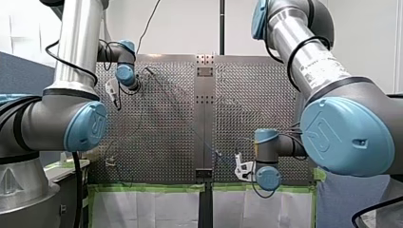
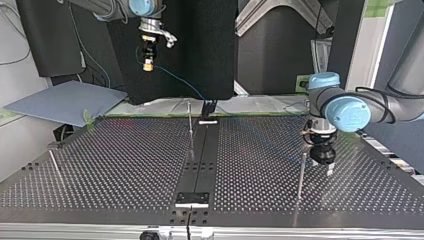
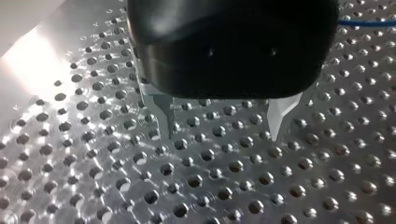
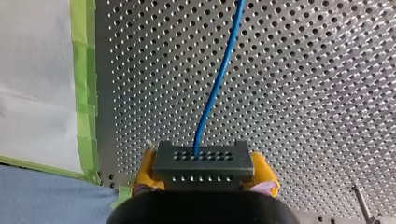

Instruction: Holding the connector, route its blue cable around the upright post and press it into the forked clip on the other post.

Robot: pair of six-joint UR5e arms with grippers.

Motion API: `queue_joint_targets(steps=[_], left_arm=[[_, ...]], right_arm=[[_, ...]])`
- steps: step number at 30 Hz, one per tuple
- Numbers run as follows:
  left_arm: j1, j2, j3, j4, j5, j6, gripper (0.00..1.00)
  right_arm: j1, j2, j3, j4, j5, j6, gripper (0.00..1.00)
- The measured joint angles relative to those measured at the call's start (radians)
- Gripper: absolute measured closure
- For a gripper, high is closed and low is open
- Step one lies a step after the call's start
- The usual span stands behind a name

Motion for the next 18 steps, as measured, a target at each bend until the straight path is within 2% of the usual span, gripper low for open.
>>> queue_joint_targets(steps=[9,14,18], left_arm=[[-0.003,0.01,-0.011,-0.07,-0.042,0.004,0.0],[-0.004,0.049,-0.051,-0.096,-0.065,0.009,0.0],[-0.004,0.085,-0.086,-0.089,-0.07,0.018,0.0]], right_arm=[[-0.01,0.003,0.0,0.0,-0.004,-0.003,1.0],[-0.011,0.003,0.0,0.0,-0.008,-0.004,1.0],[-0.011,0.003,0.0,0.0,-0.011,-0.005,1.0]])
